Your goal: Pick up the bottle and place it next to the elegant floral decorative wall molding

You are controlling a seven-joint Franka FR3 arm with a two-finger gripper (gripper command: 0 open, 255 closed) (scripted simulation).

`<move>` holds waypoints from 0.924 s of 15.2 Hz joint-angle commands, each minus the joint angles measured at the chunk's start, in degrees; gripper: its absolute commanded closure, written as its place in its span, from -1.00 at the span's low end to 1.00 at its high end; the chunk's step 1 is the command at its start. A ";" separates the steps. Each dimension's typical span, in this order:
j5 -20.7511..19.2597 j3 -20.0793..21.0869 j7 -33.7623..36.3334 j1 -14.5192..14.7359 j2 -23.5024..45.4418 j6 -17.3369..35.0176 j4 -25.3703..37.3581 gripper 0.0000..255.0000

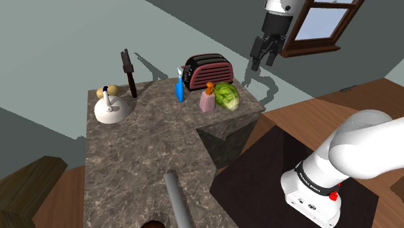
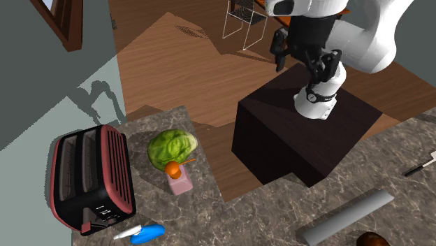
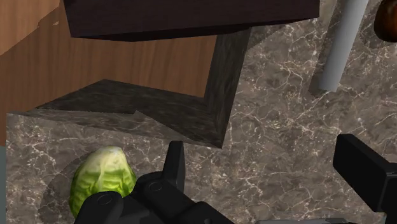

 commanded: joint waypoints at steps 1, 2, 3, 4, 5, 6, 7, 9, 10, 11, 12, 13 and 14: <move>-0.04 -0.49 -0.50 -0.27 3.65 3.75 0.09 -1.00; -0.07 -0.79 -0.81 -0.42 5.43 5.38 0.28 -1.00; -0.06 -1.08 -1.13 -0.58 7.26 6.98 0.54 -1.00; -0.04 -1.37 -1.45 -0.72 9.13 8.54 0.88 -1.00; 0.01 -1.66 -1.77 -0.85 11.03 10.05 1.30 -1.00; 0.08 -1.95 -2.10 -0.98 12.97 11.52 1.80 -1.00; 0.17 -2.24 -2.44 -1.10 14.94 12.94 2.38 -1.00; 0.45 -2.80 -3.13 -1.33 18.94 15.62 3.76 -1.00; 0.64 -3.06 -3.48 -1.45 20.98 16.87 4.56 -1.00; 0.85 -3.32 -3.85 -1.57 23.04 18.07 5.44 -1.00; 1.09 -3.57 -4.22 -1.69 25.11 19.20 6.40 -1.00; 1.36 -3.81 -4.60 -1.81 27.20 20.27 7.42 -1.00; 1.65 -4.03 -4.98 -1.94 29.30 21.28 8.53 -1.00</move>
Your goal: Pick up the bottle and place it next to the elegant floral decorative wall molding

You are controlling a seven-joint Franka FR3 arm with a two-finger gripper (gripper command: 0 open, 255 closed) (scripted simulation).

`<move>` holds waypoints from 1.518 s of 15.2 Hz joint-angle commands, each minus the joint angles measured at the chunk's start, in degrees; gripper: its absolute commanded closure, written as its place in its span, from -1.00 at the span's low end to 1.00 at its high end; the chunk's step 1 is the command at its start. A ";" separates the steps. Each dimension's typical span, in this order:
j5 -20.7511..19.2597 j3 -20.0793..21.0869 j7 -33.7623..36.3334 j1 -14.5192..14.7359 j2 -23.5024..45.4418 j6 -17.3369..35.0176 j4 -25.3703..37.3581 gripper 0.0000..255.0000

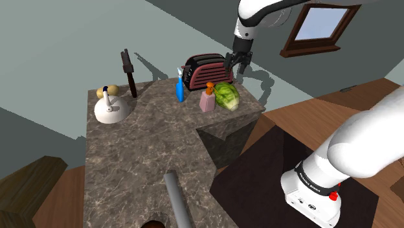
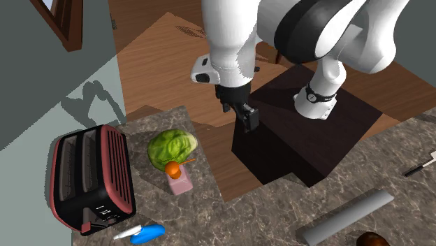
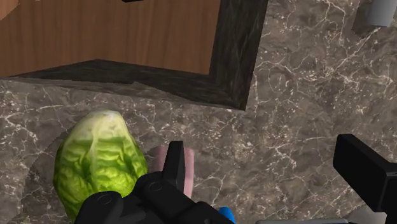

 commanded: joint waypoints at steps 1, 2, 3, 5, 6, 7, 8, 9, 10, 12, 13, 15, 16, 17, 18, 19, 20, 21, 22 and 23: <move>0.67 -0.36 -0.66 -0.18 4.44 2.29 2.23 -1.00; 1.01 -0.56 -1.04 -0.33 6.56 3.17 3.48 -1.00; 1.38 -0.73 -1.43 -0.49 8.69 3.98 4.81 -1.00; 2.16 -1.00 -2.20 -0.87 12.99 5.39 7.68 -1.00; 2.57 -1.11 -2.58 -1.08 15.14 5.99 9.23 -1.00; 2.98 -1.20 -2.94 -1.31 17.31 6.52 10.85 -1.00; 3.40 -1.26 -3.29 -1.56 19.48 6.98 12.55 -1.00; 3.81 -1.30 -3.62 -1.83 21.67 7.38 14.33 -1.00; 4.22 -1.33 -3.93 -2.10 23.86 7.70 16.19 -1.00; 4.99 -1.30 -4.48 -2.73 28.28 8.14 20.16 -1.00; 5.36 -1.27 -4.72 -3.06 30.52 8.25 22.28 -1.00; 6.04 -1.17 -5.10 -3.75 35.05 8.25 26.81 -1.00; 6.34 -1.11 -5.24 -4.11 37.35 8.13 29.24 -1.00; 6.63 -1.03 -5.35 -4.49 39.69 7.94 31.78 -1.00; 6.89 -0.96 -5.43 -4.87 42.07 7.66 34.45 -1.00; 7.12 -0.87 -5.46 -5.25 44.50 7.29 37.26 -1.00; 7.33 -0.78 -5.47 -5.65 46.98 6.83 40.23 -1.00; 7.51 -0.69 -5.43 -6.05 49.54 6.26 43.39 -1.00; 7.67 -0.60 -5.35 -6.46 52.19 5.57 46.75 -1.00; 7.71 -0.56 -5.31 -6.60 53.05 5.33 47.87 -1.00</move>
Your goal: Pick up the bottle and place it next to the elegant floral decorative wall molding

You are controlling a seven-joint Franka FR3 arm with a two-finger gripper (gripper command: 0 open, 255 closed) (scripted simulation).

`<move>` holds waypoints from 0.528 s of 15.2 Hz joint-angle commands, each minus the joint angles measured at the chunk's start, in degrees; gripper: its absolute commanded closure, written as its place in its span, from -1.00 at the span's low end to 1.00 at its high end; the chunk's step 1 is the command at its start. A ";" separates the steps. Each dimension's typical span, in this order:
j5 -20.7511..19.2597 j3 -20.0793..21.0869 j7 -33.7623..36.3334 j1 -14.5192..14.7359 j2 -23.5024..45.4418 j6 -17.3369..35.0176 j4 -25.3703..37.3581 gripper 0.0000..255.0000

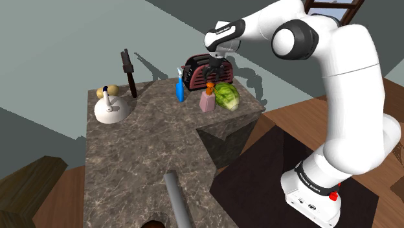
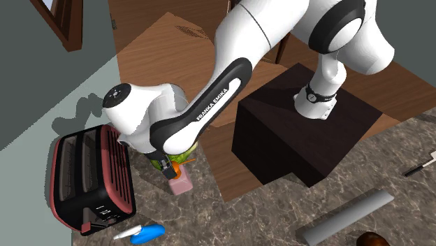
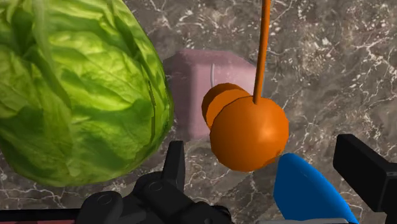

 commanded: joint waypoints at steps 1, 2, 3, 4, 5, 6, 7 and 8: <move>0.18 0.13 0.05 -0.15 1.86 0.29 1.66 -1.00; 0.24 0.18 0.02 -0.12 2.24 0.82 1.52 -1.00; 0.30 0.24 -0.02 -0.09 2.63 1.34 1.39 -1.00; 0.36 0.29 -0.06 -0.05 3.01 1.87 1.25 -1.00; 0.43 0.34 -0.09 -0.02 3.42 2.38 1.14 -1.00; 0.49 0.40 -0.13 0.01 3.83 2.87 1.07 -1.00; 0.58 0.49 -0.18 0.05 4.52 3.64 1.00 -1.00; 0.58 0.49 -0.18 0.05 4.52 3.64 0.99 -1.00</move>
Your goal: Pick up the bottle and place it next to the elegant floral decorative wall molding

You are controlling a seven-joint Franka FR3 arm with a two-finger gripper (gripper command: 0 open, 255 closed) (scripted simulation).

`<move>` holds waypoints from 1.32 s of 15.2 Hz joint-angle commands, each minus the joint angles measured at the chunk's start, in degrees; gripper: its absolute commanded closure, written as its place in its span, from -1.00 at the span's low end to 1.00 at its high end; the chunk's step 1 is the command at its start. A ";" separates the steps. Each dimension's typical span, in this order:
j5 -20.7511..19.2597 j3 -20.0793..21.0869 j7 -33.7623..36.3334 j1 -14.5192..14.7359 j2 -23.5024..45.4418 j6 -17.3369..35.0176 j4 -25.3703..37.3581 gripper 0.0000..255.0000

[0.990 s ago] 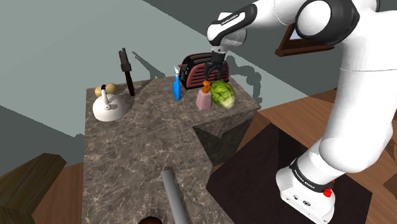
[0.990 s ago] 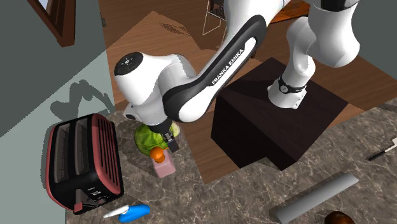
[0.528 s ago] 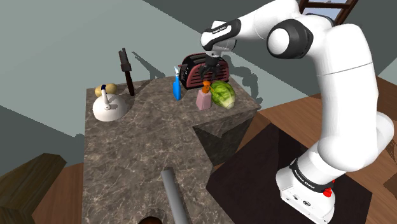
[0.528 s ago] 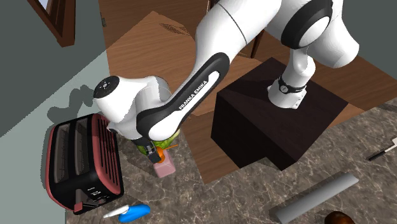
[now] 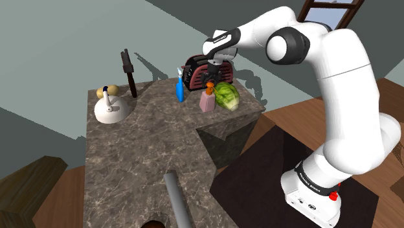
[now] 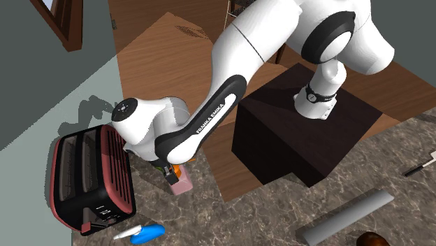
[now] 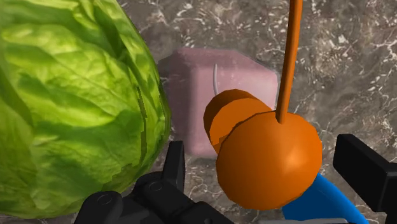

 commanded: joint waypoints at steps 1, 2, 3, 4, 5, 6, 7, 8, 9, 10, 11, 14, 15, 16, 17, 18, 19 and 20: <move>0.04 0.03 0.00 0.04 0.23 0.33 -0.04 -1.00; 0.04 0.03 0.00 0.04 0.23 0.33 -0.04 -1.00; 0.04 0.03 0.00 0.04 0.23 0.33 -0.04 -1.00; 0.04 0.03 0.00 0.04 0.23 0.33 -0.04 -1.00; 0.04 0.03 0.00 0.04 0.23 0.33 -0.04 -1.00; 0.04 0.03 0.00 0.04 0.23 0.33 -0.04 -1.00; 0.04 0.03 0.01 0.04 0.22 0.32 -0.04 -1.00; 0.04 0.03 0.01 0.04 0.22 0.32 -0.04 1.00; 0.04 0.03 0.01 0.04 0.22 0.32 -0.04 1.00; 0.04 0.03 0.01 0.04 0.22 0.32 -0.04 1.00; 0.04 0.03 0.00 0.04 0.22 0.33 -0.05 1.00; 0.04 0.03 -0.01 0.03 0.21 0.35 -0.08 1.00; 0.04 0.03 -0.01 0.03 0.19 0.33 -0.09 1.00; 0.04 0.03 -0.01 0.03 0.15 0.33 -0.13 1.00; 0.04 0.03 0.00 0.04 0.23 0.33 -0.04 1.00; -0.02 -0.02 0.08 0.06 -0.29 -0.10 -0.13 1.00; -0.08 -0.07 0.15 0.09 -0.80 -0.52 -0.21 1.00; -0.14 -0.12 0.23 0.11 -1.30 -0.96 -0.27 1.00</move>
